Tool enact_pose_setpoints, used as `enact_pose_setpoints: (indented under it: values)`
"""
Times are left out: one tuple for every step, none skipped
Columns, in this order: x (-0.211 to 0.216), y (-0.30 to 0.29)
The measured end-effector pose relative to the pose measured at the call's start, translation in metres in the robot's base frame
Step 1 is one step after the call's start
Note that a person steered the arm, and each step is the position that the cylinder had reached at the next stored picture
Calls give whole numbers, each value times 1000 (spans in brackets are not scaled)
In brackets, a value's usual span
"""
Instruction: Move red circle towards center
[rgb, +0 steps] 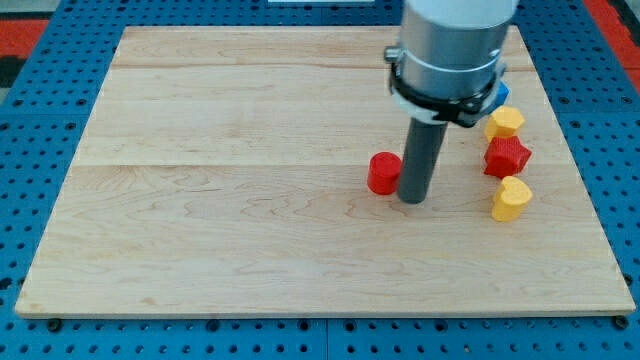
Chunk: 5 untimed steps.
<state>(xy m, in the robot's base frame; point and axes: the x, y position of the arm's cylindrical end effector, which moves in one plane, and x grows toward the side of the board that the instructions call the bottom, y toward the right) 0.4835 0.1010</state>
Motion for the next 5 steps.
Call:
enact_pose_setpoints:
  values:
    - [-19,-20]
    - [-31,-76]
    - [-39,-103]
    - [-27,-47]
    - [-25,-12]
